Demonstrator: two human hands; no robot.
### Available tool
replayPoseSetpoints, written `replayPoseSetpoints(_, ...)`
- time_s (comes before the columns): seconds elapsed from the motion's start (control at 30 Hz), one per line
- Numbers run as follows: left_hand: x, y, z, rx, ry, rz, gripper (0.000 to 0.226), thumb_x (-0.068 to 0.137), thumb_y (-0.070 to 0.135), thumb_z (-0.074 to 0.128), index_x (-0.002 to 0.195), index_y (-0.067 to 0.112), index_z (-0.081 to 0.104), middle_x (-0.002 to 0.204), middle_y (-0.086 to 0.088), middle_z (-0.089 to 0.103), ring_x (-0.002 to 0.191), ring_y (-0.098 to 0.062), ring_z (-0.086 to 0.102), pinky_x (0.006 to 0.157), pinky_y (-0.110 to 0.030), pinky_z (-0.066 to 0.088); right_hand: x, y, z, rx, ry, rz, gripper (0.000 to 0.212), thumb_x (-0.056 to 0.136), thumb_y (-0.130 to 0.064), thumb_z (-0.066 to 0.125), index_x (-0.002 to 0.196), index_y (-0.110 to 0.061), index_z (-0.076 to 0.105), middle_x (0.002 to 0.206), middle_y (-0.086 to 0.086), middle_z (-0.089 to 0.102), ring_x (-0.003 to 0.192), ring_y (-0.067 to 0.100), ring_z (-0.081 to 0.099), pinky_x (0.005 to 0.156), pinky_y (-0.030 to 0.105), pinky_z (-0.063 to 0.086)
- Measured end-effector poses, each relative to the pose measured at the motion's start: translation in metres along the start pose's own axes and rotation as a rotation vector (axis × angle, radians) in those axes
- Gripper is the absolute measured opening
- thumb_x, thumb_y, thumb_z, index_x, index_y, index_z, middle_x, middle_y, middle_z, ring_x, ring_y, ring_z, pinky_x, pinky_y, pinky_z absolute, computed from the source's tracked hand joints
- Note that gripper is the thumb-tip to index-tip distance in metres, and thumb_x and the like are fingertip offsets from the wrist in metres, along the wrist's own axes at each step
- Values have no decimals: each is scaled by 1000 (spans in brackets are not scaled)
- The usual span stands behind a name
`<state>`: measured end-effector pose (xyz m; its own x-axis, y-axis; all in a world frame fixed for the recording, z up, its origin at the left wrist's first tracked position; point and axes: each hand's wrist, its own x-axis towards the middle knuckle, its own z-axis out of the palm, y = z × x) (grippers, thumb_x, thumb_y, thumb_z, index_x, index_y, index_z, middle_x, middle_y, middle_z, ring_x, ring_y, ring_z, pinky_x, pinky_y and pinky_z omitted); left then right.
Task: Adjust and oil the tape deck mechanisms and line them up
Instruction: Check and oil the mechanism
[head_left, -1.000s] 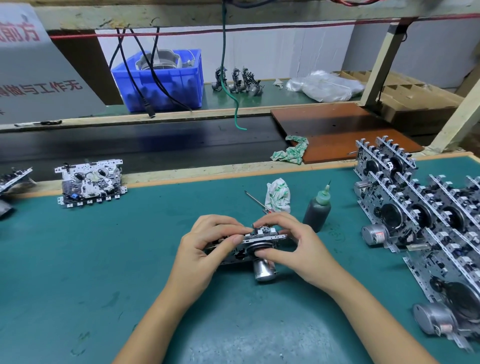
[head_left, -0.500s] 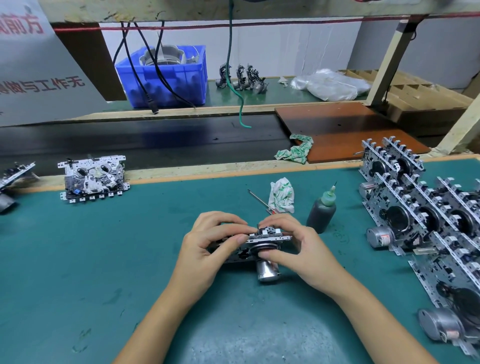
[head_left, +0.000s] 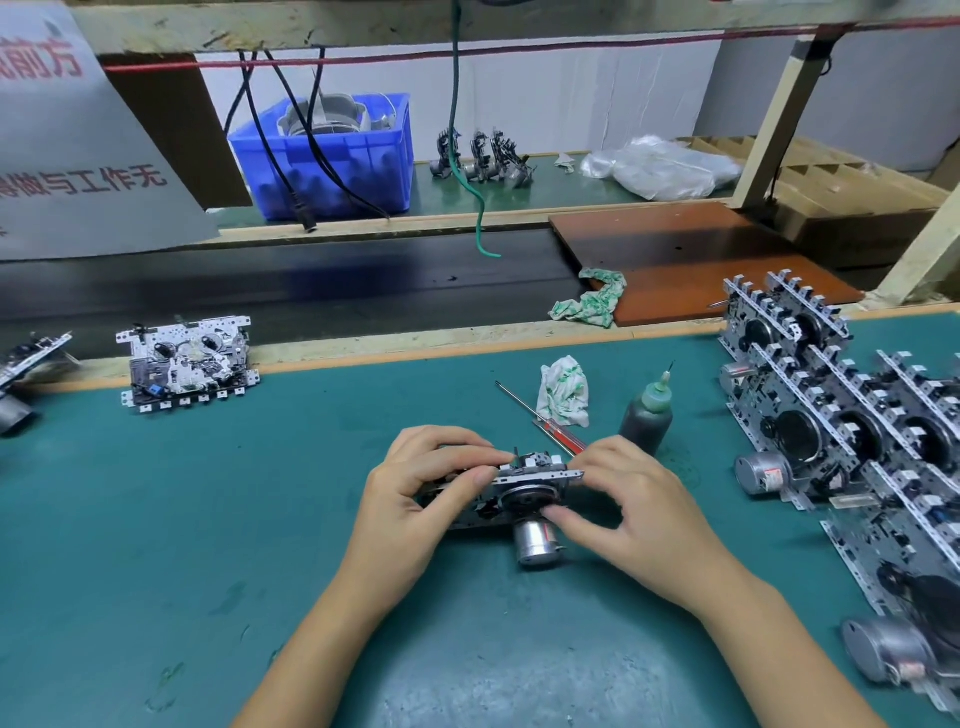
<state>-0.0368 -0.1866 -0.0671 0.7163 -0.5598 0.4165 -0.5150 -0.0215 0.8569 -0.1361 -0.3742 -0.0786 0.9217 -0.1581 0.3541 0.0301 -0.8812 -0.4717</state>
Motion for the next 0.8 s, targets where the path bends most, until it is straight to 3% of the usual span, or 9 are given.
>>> replayPoseSetpoints(0.23,-1,0,1,-7,3,-3,18,81,38,59,93,37,72,97,16,67,102,-11,57,86,-15,41,-4,0,1,80,-1,17,43,80,-53,54,86,-15,73,88,-17,60,93,-1,46,83,20,39)
replayPoseSetpoints(0.5,-2,1,0,-13,0,-9,19,81,40,58,94,37,72,96,15,67,101,-13,57,86,-17,41,-4,-1,4,89,0,24,49,79,-59,51,90,-16,72,89,-18,60,94,-1,48,84,22,41)
replayPoseSetpoints(0.7,-3,1,-3,-11,-26,-8,13,81,31,67,91,36,75,96,15,67,102,-11,57,84,-16,41,0,-12,-7,189,175,23,37,80,-52,54,98,-21,64,90,-17,56,89,2,50,79,18,39)
replayPoseSetpoints(0.8,-2,3,-7,25,41,31,10,77,29,70,85,34,73,93,17,68,98,-9,60,84,-14,41,7,-24,-15,84,173,-48,32,81,-51,54,92,-21,58,79,-13,49,76,2,44,69,21,38)
